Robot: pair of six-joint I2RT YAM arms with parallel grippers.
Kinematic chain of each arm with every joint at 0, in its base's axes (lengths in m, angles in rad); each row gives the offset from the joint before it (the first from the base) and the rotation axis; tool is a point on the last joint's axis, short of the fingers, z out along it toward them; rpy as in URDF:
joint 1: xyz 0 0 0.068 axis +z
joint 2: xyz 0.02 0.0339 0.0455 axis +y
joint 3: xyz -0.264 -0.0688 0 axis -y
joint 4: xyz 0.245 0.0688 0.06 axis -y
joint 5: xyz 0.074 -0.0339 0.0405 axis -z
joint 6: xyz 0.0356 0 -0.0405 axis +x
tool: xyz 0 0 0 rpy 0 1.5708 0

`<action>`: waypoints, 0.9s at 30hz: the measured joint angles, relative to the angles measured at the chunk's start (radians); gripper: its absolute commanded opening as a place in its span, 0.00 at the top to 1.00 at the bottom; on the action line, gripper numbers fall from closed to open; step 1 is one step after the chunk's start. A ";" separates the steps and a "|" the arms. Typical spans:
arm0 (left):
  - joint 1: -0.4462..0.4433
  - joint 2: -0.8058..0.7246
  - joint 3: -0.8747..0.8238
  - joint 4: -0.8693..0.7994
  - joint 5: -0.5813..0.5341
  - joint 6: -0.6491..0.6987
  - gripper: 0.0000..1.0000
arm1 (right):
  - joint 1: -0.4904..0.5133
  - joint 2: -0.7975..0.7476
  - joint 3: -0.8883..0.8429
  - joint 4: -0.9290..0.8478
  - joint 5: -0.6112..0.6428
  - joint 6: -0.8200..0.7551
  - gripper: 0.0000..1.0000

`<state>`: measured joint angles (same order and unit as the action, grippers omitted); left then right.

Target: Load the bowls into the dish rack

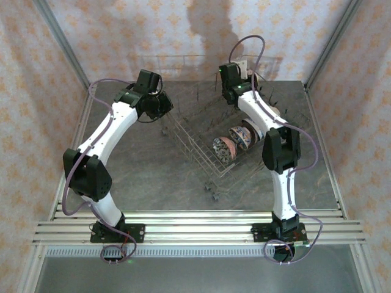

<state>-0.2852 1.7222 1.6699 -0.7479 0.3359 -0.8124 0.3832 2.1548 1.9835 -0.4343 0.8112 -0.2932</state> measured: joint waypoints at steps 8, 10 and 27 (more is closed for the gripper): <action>0.000 0.004 0.003 0.004 0.005 -0.010 0.94 | 0.000 0.068 0.042 -0.024 0.016 -0.005 1.00; 0.000 0.008 0.005 0.005 0.006 -0.016 0.94 | 0.000 0.079 0.046 -0.023 0.018 -0.008 1.00; 0.005 0.035 0.038 0.005 0.025 -0.027 0.95 | 0.020 0.136 0.080 -0.006 0.078 -0.101 0.98</action>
<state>-0.2806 1.7569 1.7077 -0.7429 0.3607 -0.8391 0.4030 2.2906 2.0636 -0.4400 0.8894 -0.3943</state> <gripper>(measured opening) 0.086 0.042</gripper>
